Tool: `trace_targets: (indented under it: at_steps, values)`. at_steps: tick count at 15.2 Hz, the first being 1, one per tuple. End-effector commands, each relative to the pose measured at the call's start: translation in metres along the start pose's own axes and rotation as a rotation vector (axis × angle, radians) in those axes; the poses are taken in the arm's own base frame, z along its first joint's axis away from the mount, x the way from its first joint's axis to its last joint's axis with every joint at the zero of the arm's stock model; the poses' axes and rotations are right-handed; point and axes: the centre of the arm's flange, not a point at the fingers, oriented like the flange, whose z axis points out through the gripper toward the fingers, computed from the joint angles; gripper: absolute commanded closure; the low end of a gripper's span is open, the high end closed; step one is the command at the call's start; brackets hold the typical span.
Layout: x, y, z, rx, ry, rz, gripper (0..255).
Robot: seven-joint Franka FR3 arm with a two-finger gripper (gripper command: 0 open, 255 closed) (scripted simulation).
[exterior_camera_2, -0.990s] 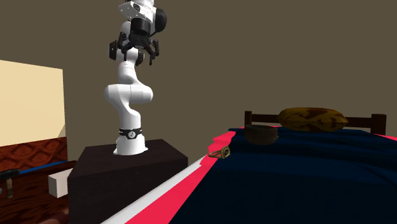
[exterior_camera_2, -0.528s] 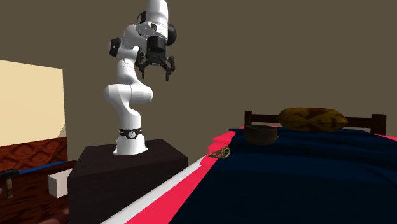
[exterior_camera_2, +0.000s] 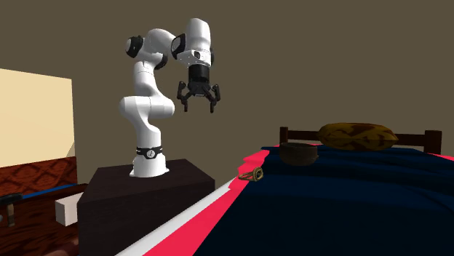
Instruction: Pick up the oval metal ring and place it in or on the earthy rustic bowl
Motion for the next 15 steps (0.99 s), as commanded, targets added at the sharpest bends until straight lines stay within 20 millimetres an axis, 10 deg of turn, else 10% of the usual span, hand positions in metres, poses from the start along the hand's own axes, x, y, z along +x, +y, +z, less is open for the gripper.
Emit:
trace_targets:
  at_steps: [1,15]
  values:
    - [0.0,-0.02,0.016,0.009,0.002,0.007,0]
    - [0.009,-0.152,0.136,0.059,0.007,0.049,0]
